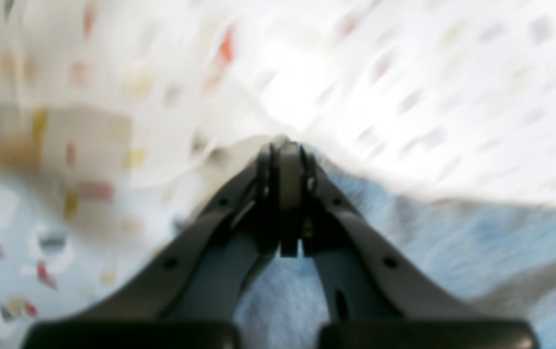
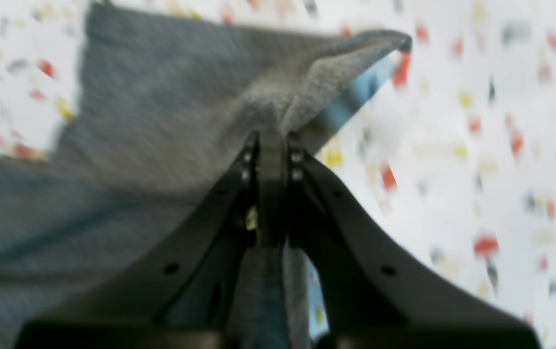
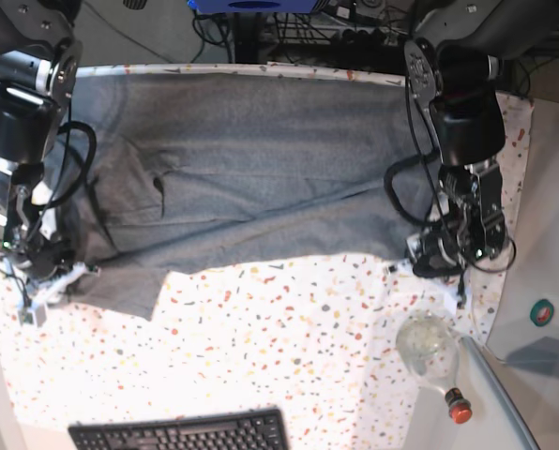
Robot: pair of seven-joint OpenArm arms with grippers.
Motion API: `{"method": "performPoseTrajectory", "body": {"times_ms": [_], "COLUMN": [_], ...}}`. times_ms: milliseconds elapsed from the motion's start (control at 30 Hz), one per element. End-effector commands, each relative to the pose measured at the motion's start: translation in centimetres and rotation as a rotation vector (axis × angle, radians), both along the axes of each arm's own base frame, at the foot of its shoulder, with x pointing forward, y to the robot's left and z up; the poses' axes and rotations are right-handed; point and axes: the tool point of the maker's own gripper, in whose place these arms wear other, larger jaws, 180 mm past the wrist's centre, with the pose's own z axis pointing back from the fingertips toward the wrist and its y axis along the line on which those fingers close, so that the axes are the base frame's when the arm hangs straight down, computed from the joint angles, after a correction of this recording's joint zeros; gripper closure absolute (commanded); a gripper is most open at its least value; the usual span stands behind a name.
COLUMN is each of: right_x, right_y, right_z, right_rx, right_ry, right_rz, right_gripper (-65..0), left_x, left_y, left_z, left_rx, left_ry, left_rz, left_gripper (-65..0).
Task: Layout the t-shirt on the table in an organized manner, then fold the t-shirt properly
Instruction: 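Fold the hem over toward the collar with both grippers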
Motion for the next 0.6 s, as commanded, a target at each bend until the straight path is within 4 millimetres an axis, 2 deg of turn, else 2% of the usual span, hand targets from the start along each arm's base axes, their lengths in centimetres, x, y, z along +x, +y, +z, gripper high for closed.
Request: {"method": "performPoseTrajectory", "body": {"times_ms": [0,233,367,467,567], "right_x": [1.4,3.1,3.7,3.9,3.9], "right_y": [-1.1,-4.4,-5.4,-4.7,-3.2], "right_z": [1.5,2.5,3.6,3.7,2.9], "right_rx": [-0.011,-0.023,-0.038,-0.086,-0.119], "right_ry": [-0.057,-0.180,-0.273,-0.283,-0.273], "right_rz": [-0.015,-0.070,-0.085,-0.011,0.072], "right_gripper": [0.0,0.0,0.0,0.0,0.0], "left_x": [2.7,4.9,6.0,6.3,6.2], "left_y": [0.3,-0.6,-0.7,-0.7,-0.7], "left_z": [2.7,4.8,6.1,6.4,6.3], "left_rx": [0.016,0.029,0.029,0.030,0.029], "left_ry": [-0.083,-0.133,-0.163,-0.169,-0.168], "left_rz": [-0.011,-0.043,-0.043,-0.043,-0.044], "left_gripper": [0.0,0.0,0.0,0.0,0.0]}}
